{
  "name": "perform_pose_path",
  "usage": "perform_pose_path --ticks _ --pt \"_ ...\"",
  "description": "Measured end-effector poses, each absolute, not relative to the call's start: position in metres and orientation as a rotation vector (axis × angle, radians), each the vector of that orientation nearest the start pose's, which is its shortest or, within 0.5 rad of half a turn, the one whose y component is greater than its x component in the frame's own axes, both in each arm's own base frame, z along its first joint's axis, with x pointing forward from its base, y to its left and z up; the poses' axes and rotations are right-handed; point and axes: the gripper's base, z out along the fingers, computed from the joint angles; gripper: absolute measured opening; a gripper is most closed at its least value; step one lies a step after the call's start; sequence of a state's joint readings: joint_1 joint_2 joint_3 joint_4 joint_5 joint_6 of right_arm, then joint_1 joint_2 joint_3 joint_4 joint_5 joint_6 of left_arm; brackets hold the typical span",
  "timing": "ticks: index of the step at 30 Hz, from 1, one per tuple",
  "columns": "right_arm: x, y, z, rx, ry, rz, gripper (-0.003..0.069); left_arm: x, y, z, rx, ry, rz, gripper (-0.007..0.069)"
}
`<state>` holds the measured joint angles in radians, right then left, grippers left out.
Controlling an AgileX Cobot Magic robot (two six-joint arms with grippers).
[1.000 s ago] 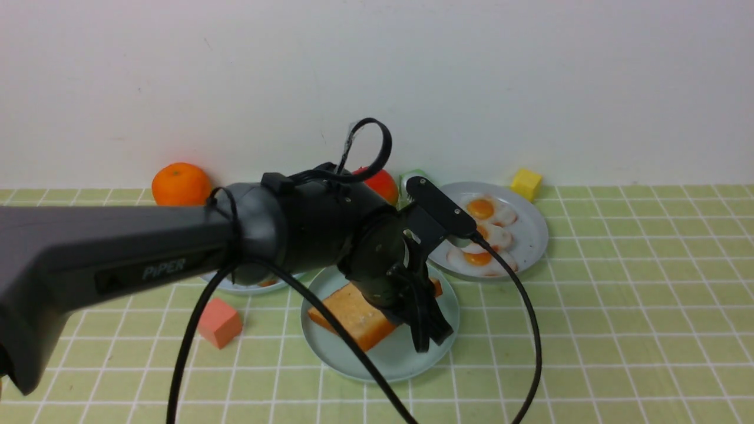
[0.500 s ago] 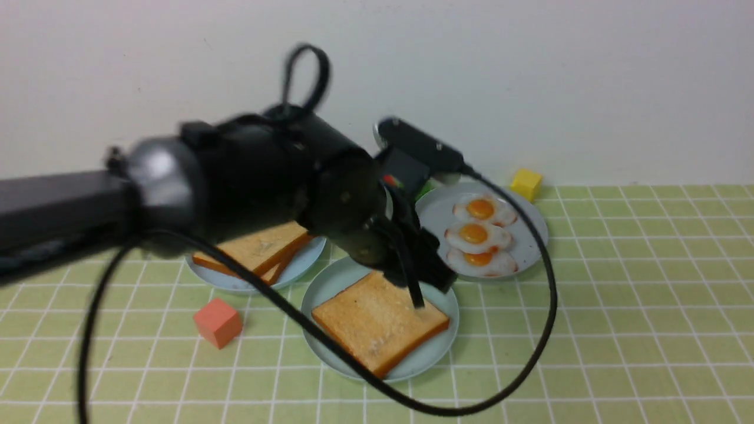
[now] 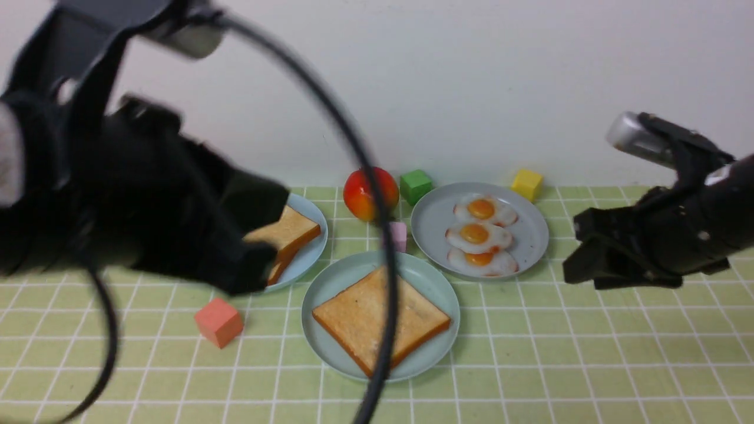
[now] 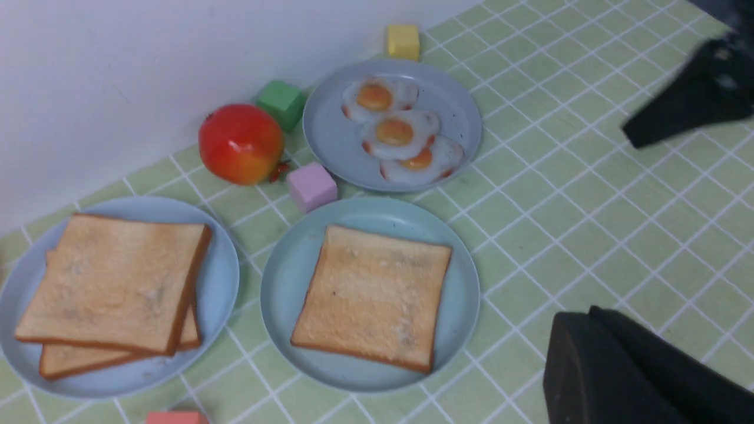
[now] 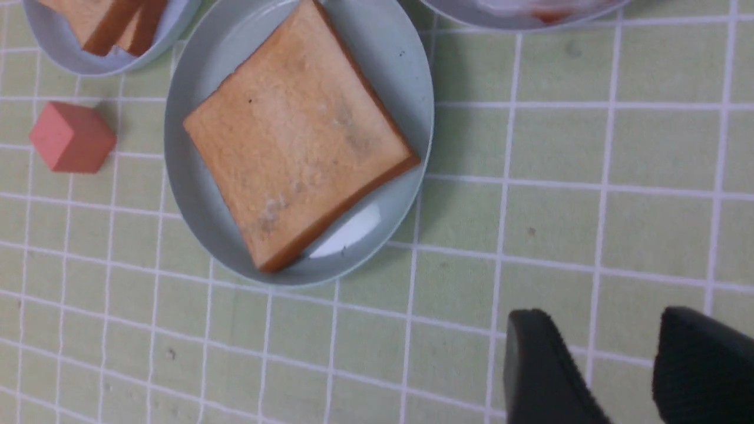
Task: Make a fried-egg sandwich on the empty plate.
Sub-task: Use the right arm to grab a fried egg
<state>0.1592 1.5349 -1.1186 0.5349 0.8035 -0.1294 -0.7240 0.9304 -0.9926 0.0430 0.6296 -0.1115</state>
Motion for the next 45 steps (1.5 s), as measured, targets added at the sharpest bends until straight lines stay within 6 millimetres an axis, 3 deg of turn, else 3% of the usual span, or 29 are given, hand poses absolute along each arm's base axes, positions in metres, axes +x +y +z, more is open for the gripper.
perform_pose_path --ticks 4,8,10,12,17,25,45 --pt "0.355 0.080 0.254 0.103 2.658 0.673 0.0316 0.107 -0.094 0.369 0.597 1.888 -0.551 -0.0013" --pt "0.393 0.079 0.235 0.202 2.650 0.744 0.0340 0.090 -0.080 0.358 0.559 1.811 -0.602 -0.0013" --pt "0.404 0.081 0.230 0.216 2.642 0.763 0.0352 0.086 -0.078 0.358 0.552 1.797 -0.611 -0.0013" --pt "0.426 0.084 0.212 0.237 2.653 0.780 0.0387 0.084 -0.076 0.357 0.542 1.792 -0.629 -0.0013" --pt "0.454 0.086 0.187 0.268 2.662 0.784 0.0426 0.083 -0.077 0.357 0.527 1.797 -0.659 -0.0013" --pt "0.476 0.088 0.169 0.279 2.658 0.779 0.0431 0.083 -0.077 0.357 0.523 1.799 -0.667 -0.0013" --pt "0.488 0.088 0.150 0.377 2.608 0.788 0.0430 0.082 -0.078 0.358 0.510 1.804 -0.694 -0.0013"
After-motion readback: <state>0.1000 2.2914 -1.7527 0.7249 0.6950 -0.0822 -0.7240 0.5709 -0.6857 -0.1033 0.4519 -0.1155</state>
